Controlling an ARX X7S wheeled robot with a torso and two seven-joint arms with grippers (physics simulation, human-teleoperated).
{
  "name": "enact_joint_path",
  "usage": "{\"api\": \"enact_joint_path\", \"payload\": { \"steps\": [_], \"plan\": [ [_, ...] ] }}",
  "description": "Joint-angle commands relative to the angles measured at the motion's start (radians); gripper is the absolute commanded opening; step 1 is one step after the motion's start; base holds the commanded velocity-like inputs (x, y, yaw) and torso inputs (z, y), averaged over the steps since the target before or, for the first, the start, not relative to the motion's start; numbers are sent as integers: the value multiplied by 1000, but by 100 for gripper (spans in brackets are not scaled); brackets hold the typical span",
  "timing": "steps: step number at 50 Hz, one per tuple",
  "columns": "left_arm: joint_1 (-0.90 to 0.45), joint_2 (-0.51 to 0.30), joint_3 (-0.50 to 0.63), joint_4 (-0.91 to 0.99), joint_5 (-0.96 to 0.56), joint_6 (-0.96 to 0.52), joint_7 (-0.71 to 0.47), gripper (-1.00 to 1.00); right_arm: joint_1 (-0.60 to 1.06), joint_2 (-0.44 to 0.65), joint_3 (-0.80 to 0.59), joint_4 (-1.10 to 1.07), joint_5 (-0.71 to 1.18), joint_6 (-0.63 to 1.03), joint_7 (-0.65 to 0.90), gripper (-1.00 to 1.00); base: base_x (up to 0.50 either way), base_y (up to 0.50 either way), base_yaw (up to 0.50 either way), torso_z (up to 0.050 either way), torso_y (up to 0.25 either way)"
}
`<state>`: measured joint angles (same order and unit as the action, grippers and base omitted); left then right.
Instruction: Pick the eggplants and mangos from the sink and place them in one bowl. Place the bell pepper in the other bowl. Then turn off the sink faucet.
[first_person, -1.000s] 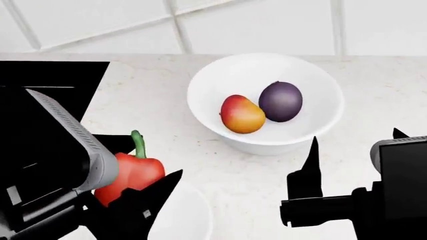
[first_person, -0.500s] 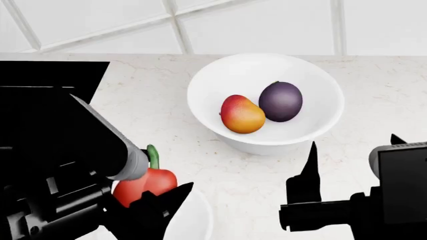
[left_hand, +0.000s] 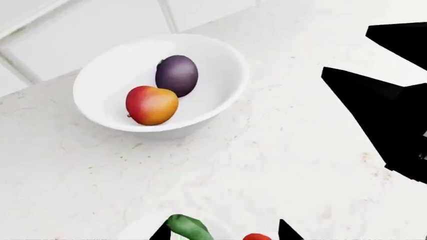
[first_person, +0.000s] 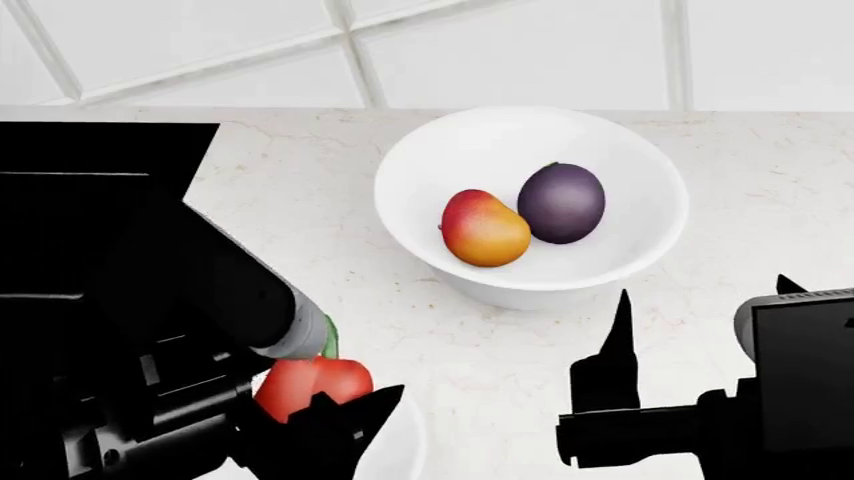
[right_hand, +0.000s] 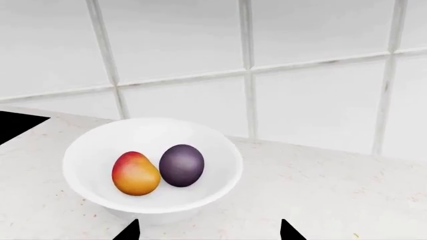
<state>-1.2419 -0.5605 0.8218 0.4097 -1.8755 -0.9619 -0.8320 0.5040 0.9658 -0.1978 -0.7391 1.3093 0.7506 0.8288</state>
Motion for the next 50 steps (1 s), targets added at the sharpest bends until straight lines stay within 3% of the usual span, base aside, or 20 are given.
{"api": "enact_joint_path", "payload": {
  "steps": [1, 21, 31, 39, 50],
  "plan": [
    [-10, 10, -14, -5, -45, 20, 8, 100, -8, -4, 9, -2, -6, -6, -7, 100, 0, 0, 0, 0, 0],
    [-101, -3, -48, -31, -41, 21, 9, 100, -29, -2, 15, -5, -17, -22, -12, 100, 0, 0, 0, 0, 1],
    [-229, -59, -104, -95, 163, 22, 48, 100, 5, 0, 9, 1, -6, -7, -12, 100, 0, 0, 0, 0, 0],
    [-145, -156, -112, -72, 314, 71, 61, 100, 54, 10, 4, 7, 18, 18, -9, 100, 0, 0, 0, 0, 0],
    [90, -345, -144, 67, 472, 217, 29, 100, 89, 27, 9, 8, 42, 35, -2, 100, 0, 0, 0, 0, 0]
  ]
}}
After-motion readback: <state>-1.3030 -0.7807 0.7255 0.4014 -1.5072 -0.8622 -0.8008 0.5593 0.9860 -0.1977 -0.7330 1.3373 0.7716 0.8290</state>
